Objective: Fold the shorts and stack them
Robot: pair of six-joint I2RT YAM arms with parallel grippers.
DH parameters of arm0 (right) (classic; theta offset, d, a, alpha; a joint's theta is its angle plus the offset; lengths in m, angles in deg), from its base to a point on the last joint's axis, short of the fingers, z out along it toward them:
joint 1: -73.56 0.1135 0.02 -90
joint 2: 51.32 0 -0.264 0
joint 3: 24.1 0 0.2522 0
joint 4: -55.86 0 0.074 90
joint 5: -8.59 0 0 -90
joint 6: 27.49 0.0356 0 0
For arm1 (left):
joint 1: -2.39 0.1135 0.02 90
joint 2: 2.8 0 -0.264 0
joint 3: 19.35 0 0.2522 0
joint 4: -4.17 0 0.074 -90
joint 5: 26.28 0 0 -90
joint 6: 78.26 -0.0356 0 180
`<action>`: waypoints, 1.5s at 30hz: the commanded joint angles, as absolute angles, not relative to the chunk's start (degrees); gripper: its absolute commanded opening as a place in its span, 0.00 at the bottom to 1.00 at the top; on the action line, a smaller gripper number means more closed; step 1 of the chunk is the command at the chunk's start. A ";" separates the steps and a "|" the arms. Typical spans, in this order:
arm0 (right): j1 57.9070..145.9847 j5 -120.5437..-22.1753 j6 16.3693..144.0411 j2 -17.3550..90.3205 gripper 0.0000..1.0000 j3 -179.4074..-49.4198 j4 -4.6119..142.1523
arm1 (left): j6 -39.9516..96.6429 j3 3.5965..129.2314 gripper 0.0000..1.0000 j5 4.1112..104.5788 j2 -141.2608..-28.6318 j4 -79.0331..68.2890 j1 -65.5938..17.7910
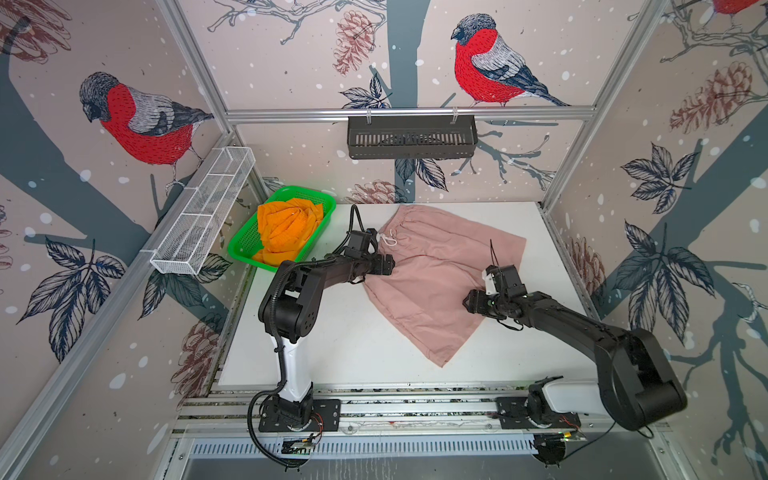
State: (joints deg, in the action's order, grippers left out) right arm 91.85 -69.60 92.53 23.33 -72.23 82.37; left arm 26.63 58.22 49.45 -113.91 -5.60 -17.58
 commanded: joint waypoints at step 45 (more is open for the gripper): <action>85.77 -75.51 87.49 27.82 0.72 -72.94 74.45 | 18.92 87.05 0.98 48.72 -131.62 -11.32 -13.79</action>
State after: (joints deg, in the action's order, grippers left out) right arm 85.68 -73.73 89.36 26.00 -71.47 75.88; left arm 17.39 88.54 46.20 -133.06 -11.94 -14.28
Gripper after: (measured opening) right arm 0.722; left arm 0.977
